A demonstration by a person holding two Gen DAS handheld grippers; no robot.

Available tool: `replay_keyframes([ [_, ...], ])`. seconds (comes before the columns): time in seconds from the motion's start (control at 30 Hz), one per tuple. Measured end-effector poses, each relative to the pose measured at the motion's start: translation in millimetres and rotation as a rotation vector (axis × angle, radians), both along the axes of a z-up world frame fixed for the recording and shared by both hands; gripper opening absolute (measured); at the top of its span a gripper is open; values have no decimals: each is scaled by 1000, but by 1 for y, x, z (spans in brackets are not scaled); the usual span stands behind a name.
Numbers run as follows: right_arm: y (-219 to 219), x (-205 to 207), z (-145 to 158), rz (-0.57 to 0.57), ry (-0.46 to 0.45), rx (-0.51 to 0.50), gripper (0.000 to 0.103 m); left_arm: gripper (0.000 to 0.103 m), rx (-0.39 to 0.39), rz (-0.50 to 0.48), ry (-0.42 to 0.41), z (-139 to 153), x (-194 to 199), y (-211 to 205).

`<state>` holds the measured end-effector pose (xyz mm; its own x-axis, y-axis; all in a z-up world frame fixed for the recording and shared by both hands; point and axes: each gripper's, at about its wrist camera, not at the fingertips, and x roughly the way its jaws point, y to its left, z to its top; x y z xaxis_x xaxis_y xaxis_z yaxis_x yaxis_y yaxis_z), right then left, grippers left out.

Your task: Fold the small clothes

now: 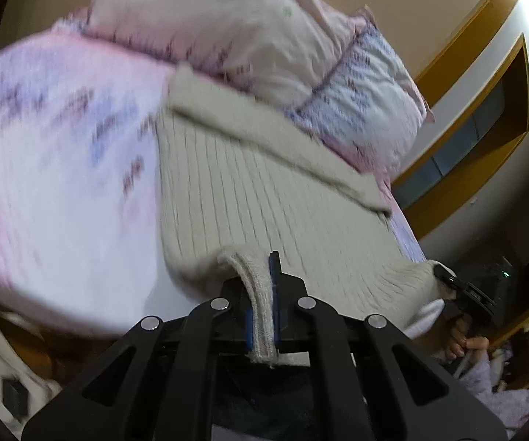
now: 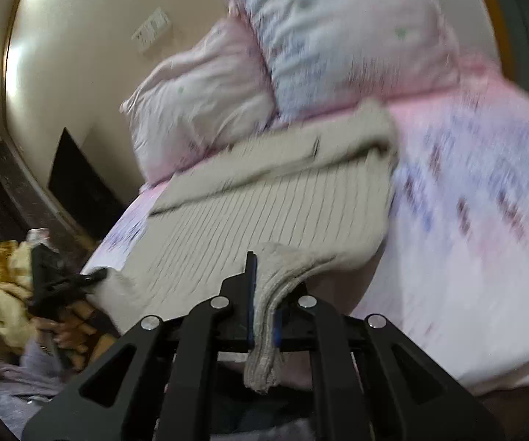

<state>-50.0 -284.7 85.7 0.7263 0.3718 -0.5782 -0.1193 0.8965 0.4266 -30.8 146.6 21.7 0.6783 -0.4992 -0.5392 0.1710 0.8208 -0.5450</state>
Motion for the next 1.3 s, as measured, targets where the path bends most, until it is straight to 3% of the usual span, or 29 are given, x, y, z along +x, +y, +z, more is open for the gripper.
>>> replay_keyframes([
  [0.3,5,40,44,-137,-296,-240,7,6,108,112,-200,70,75,6],
  [0.5,4,96,45,-198,-313,-284,7,5,171,136,-203,84,149,-5],
  [0.63,-2,144,36,-233,-254,-274,7,5,170,158,-152,73,201,-10],
  [0.77,-13,189,16,-265,-158,-196,7,5,164,173,-99,55,241,-13],
  [1.07,-49,275,-58,-359,204,45,8,6,62,191,113,-4,293,-7],
  [1.17,-57,284,-65,-371,228,137,19,6,32,186,139,-9,298,-6],
  [1.3,-67,292,-71,-388,233,297,48,6,-46,174,186,-15,308,-1],
])
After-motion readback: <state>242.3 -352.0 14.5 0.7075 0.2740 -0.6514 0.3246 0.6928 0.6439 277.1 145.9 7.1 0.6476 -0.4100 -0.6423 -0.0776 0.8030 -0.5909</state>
